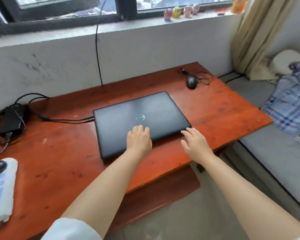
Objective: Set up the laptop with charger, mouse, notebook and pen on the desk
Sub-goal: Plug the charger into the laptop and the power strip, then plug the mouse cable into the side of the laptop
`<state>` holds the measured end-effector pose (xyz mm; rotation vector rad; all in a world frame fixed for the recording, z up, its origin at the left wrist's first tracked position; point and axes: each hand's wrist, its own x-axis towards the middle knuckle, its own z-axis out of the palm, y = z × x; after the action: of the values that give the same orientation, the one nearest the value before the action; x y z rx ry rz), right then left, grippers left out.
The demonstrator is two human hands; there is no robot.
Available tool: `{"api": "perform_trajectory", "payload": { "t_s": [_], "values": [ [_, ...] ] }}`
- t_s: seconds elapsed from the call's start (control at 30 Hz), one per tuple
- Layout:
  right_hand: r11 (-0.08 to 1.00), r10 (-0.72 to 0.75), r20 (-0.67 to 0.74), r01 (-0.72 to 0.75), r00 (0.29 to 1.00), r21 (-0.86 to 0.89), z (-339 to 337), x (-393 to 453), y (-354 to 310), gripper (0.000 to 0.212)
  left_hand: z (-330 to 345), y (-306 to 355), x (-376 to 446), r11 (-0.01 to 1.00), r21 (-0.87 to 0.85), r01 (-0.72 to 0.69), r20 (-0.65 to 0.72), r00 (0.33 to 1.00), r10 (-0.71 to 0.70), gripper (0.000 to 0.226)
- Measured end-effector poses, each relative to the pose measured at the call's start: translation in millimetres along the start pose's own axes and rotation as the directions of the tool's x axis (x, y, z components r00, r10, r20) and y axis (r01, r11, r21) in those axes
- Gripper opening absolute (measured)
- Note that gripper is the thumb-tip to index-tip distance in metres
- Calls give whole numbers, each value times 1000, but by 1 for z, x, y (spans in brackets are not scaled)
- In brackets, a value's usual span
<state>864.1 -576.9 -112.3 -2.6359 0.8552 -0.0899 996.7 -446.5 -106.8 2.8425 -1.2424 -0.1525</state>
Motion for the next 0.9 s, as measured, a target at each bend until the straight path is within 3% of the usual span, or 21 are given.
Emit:
{"api": "perform_trajectory", "payload": {
  "t_s": [0.3,0.5,0.9],
  "values": [
    [996,76,-13,-77,997,-45,-82,24,82,44,-40,68,57,997,76,-26,-50,998,30,31],
    [993,106,24,-105,994,-61,-112,95,104,44,-56,75,130,998,57,-14,-75,997,18,36],
    [994,105,43,-104,994,-39,-136,258,164,41,-47,85,267,982,188,-29,-65,997,42,38]
  ]
}}
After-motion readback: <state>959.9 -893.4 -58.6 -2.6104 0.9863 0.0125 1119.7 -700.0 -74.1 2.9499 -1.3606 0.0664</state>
